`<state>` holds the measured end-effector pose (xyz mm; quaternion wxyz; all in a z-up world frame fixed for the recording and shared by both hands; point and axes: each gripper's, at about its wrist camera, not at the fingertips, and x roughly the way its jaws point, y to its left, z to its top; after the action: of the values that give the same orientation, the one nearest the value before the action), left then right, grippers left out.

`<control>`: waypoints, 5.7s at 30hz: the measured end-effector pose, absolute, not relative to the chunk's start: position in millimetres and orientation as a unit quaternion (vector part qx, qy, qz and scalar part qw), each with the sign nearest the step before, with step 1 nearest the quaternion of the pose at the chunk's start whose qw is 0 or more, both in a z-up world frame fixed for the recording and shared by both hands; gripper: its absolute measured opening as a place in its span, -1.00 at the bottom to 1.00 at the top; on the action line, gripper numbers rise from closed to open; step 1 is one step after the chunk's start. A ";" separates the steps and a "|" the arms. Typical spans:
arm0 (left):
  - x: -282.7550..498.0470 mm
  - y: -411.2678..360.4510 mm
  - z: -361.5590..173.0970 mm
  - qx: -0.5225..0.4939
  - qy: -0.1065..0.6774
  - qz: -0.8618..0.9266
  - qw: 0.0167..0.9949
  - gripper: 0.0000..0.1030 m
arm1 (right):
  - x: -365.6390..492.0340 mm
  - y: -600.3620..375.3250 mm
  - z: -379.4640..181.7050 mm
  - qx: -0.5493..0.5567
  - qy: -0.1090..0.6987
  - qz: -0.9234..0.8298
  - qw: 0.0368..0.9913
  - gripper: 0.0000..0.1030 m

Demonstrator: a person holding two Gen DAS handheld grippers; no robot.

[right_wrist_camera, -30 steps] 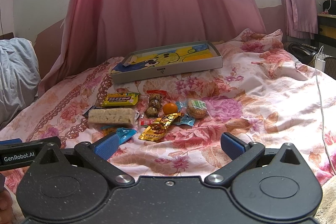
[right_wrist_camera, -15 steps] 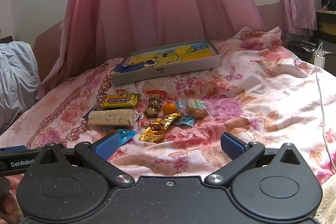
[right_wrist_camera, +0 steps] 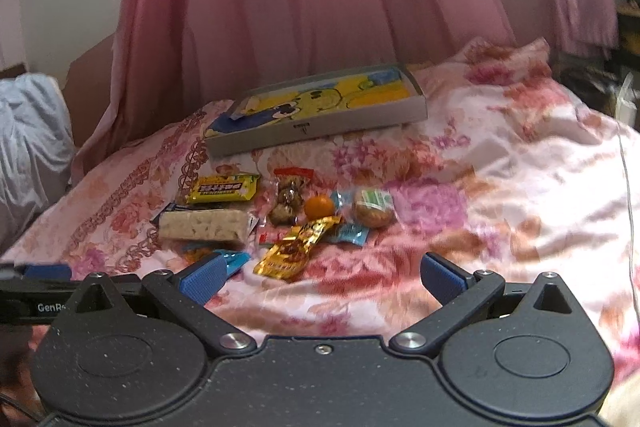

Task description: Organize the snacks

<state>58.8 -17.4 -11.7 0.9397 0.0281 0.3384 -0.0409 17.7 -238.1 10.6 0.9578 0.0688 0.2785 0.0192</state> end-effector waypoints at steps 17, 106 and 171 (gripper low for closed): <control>144.4 -24.7 -34.4 -0.035 0.381 -0.118 0.916 0.99 | 112.1 -256.4 -32.2 0.067 0.339 0.081 0.935 0.99; 141.1 -33.4 -70.1 -0.027 0.437 -0.073 0.896 0.42 | 152.1 -239.8 -61.3 0.147 0.436 0.103 0.882 -0.46; 164.6 -55.0 9.6 -0.109 0.309 -0.093 0.940 0.04 | 163.4 -251.2 2.6 -0.067 0.184 0.062 0.979 -0.87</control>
<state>164.6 -55.0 9.6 0.9402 -0.1086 0.3090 -0.0932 163.4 -251.2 2.6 0.9787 -0.0672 0.1840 0.0616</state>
